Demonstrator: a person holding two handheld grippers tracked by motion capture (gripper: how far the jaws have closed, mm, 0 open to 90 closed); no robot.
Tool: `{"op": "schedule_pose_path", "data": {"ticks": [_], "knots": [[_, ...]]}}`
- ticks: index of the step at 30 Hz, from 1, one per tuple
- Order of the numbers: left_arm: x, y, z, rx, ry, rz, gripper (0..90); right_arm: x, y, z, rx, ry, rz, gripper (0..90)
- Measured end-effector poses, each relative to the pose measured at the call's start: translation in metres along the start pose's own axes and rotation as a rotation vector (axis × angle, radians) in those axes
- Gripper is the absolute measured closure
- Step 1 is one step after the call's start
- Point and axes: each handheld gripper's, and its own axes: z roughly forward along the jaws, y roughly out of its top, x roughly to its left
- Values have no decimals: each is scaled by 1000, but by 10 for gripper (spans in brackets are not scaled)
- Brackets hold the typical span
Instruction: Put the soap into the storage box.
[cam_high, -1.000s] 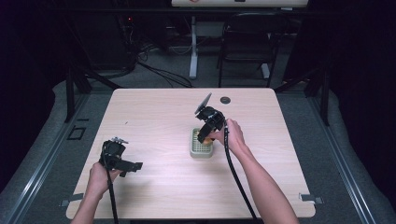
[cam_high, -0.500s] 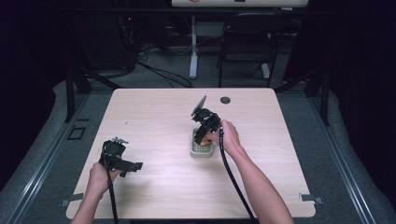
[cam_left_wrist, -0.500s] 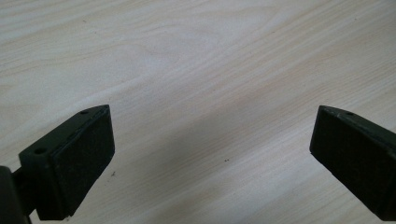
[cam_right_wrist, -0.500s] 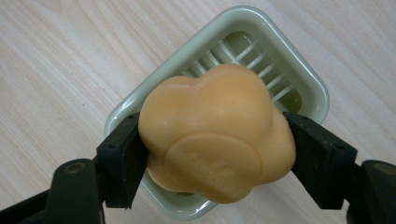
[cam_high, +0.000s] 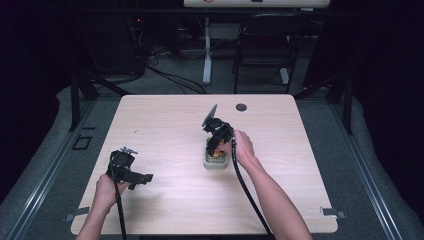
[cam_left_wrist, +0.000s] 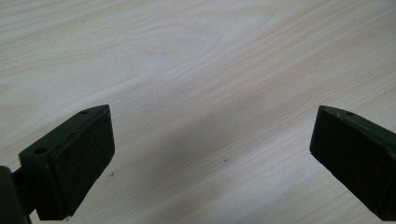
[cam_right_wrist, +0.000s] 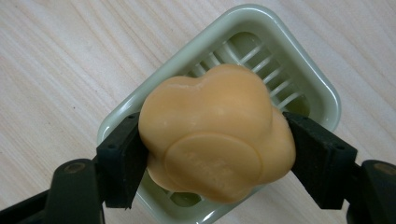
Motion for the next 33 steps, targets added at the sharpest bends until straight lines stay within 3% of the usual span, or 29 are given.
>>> {"op": "schedule_pose_path", "data": {"ticks": [16, 17, 33], "knots": [[0, 0, 0, 3, -3, 3, 0, 3, -1, 7, -26, -16, -4, 250], [0, 0, 0, 1, -5, -1, 0, 2, 0, 5, -12, -17, -1, 241], [0, 0, 0, 2, -4, 2, 0, -1, -13, -20, -88, 30, 13, 72]]}}
